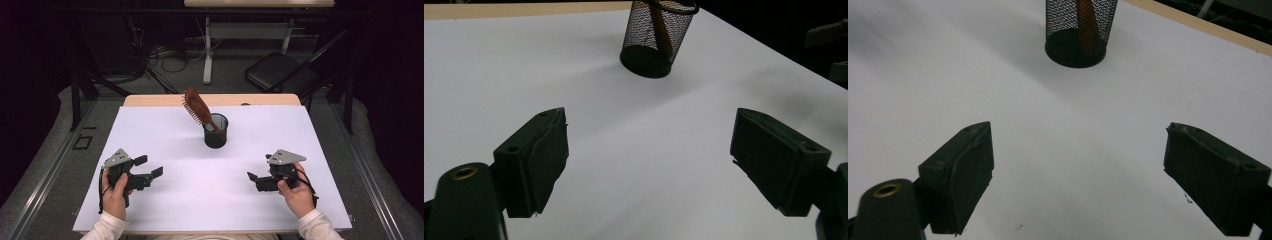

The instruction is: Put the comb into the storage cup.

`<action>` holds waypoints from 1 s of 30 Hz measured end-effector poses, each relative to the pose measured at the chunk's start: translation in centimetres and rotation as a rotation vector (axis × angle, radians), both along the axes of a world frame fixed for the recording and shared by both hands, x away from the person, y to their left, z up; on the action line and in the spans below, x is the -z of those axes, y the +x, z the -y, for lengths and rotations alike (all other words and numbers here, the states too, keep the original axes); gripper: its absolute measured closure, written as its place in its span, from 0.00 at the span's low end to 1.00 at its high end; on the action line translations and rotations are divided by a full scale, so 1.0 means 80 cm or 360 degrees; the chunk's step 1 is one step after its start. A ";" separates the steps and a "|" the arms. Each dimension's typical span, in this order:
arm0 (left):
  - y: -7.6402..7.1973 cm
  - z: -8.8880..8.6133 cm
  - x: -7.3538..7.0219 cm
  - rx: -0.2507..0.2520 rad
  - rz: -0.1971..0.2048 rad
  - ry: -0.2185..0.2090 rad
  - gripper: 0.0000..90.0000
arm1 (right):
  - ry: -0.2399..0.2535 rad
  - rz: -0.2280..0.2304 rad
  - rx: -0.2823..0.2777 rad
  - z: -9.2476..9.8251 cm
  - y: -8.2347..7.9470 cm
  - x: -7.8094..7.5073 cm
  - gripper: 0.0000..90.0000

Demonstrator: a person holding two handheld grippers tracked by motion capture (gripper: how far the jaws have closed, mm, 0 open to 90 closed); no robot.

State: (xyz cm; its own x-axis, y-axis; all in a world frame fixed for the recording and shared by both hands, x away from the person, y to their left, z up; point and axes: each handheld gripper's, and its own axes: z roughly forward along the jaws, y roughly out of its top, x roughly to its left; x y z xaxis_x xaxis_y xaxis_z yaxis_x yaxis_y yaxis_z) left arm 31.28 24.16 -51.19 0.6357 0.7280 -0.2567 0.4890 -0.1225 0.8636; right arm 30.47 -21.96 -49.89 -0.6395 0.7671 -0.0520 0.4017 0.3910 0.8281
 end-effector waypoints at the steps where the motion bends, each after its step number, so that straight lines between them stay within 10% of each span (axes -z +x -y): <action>1: 0.000 -0.001 0.002 -0.0005 -0.0002 0.0000 0.18 | -0.0005 -0.0004 0.0009 0.002 -0.001 0.000 0.14; 30: -0.001 -0.024 0.028 -0.0125 0.0034 0.0000 0.18 | 0.0069 0.0005 0.0173 0.041 0.000 0.024 0.15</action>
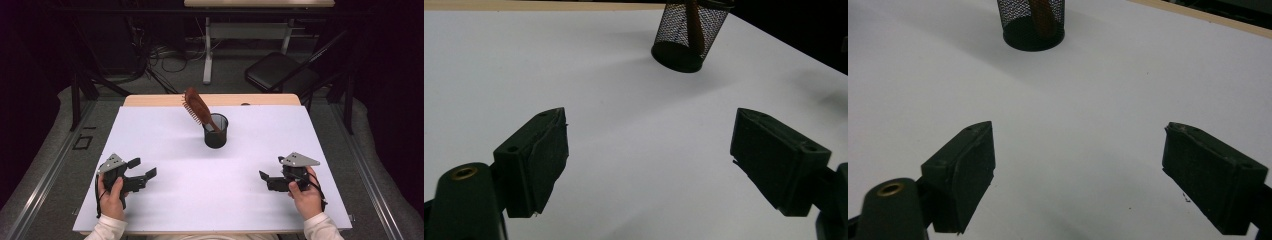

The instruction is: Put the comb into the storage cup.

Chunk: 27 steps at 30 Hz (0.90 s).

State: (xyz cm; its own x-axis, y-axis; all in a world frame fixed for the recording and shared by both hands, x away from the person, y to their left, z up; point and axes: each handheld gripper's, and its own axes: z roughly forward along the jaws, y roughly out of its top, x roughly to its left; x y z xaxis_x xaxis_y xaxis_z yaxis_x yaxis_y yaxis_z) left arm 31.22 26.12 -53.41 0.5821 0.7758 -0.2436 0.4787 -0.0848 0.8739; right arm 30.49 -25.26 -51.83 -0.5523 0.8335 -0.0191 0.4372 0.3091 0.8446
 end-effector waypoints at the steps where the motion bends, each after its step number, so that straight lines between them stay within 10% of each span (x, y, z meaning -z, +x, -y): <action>1: 0.000 -0.001 0.001 -0.0006 -0.0002 -0.0001 0.18 | -0.0005 -0.0001 0.0000 0.001 0.000 0.001 0.15; 27: 0.000 -0.002 0.010 -0.0023 0.0043 0.0063 0.18 | 0.0099 -0.0057 0.0107 0.018 0.005 0.019 0.16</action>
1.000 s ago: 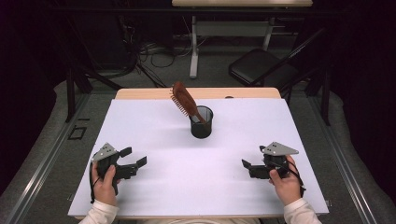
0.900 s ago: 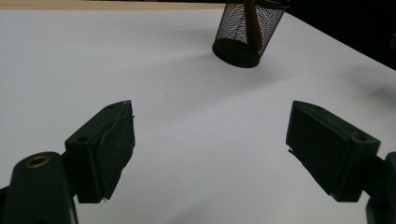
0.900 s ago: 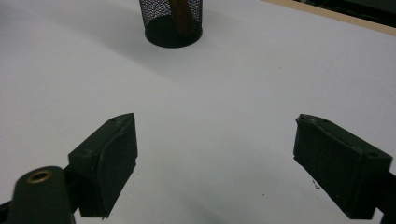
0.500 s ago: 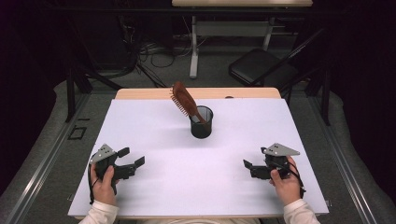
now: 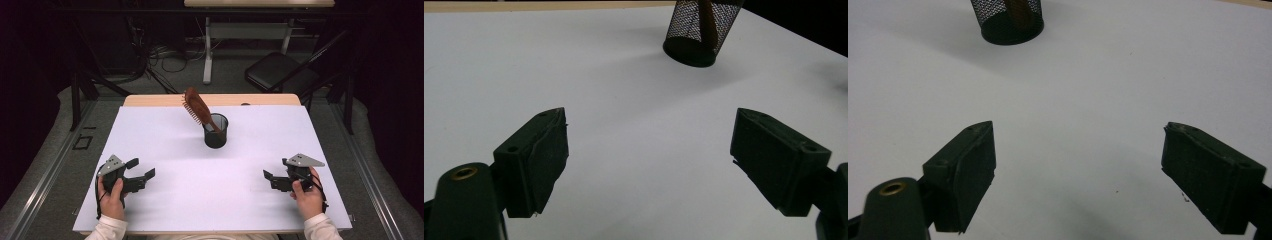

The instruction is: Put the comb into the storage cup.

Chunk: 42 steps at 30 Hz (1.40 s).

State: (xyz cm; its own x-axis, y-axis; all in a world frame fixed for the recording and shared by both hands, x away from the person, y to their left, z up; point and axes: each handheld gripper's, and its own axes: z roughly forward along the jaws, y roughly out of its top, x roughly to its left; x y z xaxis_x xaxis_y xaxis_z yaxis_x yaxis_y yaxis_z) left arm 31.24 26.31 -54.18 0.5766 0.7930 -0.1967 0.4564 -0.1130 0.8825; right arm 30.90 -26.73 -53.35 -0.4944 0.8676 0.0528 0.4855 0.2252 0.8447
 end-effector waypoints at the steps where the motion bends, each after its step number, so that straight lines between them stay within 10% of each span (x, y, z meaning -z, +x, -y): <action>1: 0.000 0.000 0.000 0.0003 0.0002 0.0002 0.18 | 0.0009 -0.0008 0.0004 0.000 0.000 0.000 0.16; 42: 0.001 0.005 0.003 0.0019 0.0005 0.0034 0.18 | -0.0005 -0.0025 0.0006 -0.001 0.002 0.008 0.16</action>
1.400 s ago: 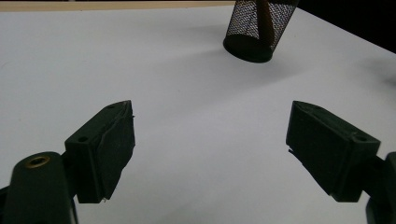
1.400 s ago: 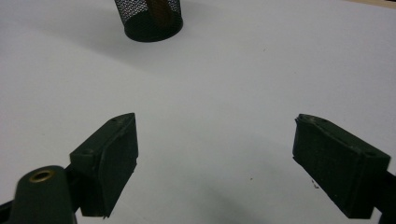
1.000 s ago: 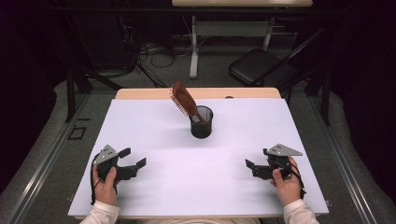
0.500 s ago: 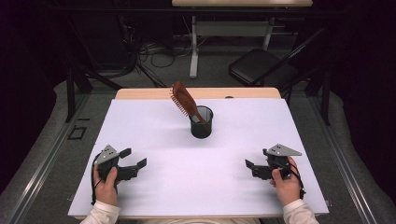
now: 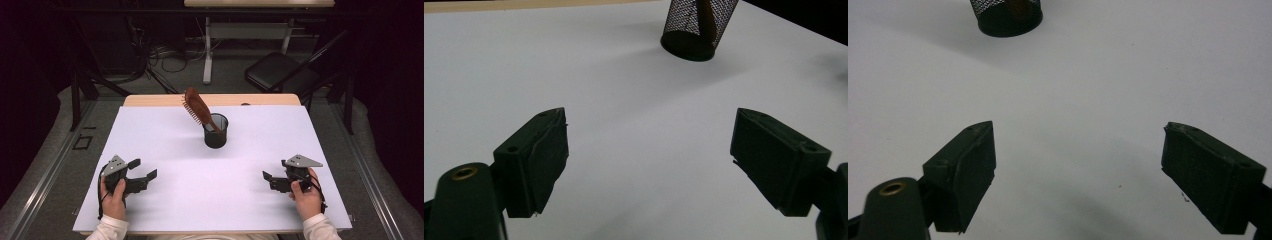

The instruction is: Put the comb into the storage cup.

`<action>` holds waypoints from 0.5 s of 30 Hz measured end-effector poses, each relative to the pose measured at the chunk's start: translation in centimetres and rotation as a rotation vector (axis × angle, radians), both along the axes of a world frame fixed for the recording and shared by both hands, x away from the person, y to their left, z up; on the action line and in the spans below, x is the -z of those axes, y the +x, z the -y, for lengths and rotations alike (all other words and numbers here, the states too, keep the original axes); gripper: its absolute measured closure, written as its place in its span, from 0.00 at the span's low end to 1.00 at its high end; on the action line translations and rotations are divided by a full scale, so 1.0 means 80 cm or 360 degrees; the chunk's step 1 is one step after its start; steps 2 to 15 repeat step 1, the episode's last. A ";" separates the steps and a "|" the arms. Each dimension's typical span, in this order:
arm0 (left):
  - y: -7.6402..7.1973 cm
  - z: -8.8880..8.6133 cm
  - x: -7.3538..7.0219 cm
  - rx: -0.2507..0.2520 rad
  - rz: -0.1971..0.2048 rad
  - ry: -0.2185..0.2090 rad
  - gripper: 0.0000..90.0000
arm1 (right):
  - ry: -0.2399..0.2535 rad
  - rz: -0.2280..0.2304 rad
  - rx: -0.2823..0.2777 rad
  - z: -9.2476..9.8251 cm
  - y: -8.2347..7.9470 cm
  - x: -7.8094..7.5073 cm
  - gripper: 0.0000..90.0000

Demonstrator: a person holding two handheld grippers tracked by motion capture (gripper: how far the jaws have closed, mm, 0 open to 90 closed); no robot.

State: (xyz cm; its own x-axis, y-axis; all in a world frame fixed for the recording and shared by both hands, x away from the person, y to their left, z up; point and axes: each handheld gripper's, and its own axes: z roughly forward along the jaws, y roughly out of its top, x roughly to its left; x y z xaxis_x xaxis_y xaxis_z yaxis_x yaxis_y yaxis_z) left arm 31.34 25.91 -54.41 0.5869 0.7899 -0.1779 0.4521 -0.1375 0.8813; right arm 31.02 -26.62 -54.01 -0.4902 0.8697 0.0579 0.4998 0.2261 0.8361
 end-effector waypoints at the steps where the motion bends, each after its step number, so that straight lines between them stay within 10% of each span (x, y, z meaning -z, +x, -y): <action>1: 0.000 0.000 0.000 0.0002 0.0001 -0.0006 0.18 | 0.0002 0.0000 0.0001 0.000 0.000 0.000 0.16; 15: 0.000 0.000 0.000 0.0002 0.0001 -0.0006 0.18 | 0.0002 0.0000 0.0001 0.000 0.000 0.000 0.16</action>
